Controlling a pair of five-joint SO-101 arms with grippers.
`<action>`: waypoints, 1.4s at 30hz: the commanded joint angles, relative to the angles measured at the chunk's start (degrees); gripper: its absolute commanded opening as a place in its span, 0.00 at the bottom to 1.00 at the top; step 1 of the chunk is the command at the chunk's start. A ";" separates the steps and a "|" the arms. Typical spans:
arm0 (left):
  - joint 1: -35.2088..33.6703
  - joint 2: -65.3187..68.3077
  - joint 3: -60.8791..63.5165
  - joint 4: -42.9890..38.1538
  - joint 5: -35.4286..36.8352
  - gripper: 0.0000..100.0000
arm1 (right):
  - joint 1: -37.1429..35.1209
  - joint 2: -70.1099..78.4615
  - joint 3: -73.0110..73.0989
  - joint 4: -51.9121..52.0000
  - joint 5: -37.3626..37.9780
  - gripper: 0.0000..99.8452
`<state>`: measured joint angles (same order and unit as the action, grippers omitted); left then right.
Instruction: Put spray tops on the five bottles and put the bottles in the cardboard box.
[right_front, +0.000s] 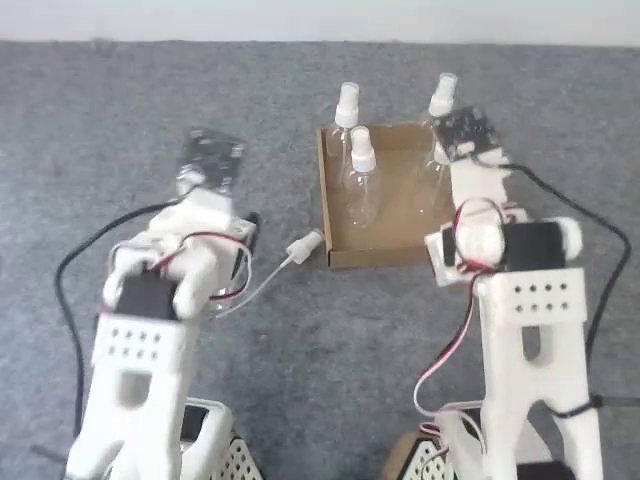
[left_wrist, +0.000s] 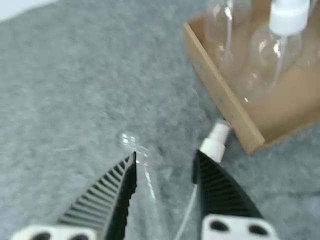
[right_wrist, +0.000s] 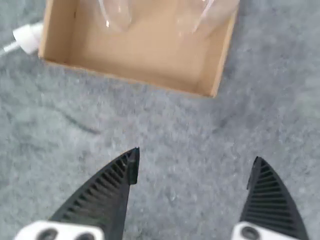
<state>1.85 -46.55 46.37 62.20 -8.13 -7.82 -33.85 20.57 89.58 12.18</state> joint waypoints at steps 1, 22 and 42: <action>2.64 10.64 -3.56 -1.41 -3.78 0.21 | -0.22 -8.48 13.01 -6.90 0.88 0.29; 8.35 47.12 -14.37 -17.05 -7.56 0.21 | -0.22 -25.71 30.86 -8.57 0.88 0.29; 7.74 58.29 -20.35 -15.56 -5.71 0.03 | -0.22 -26.07 31.12 -8.57 0.88 0.29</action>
<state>10.11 12.18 28.26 46.29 -15.87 -7.91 -58.29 51.96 81.93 12.44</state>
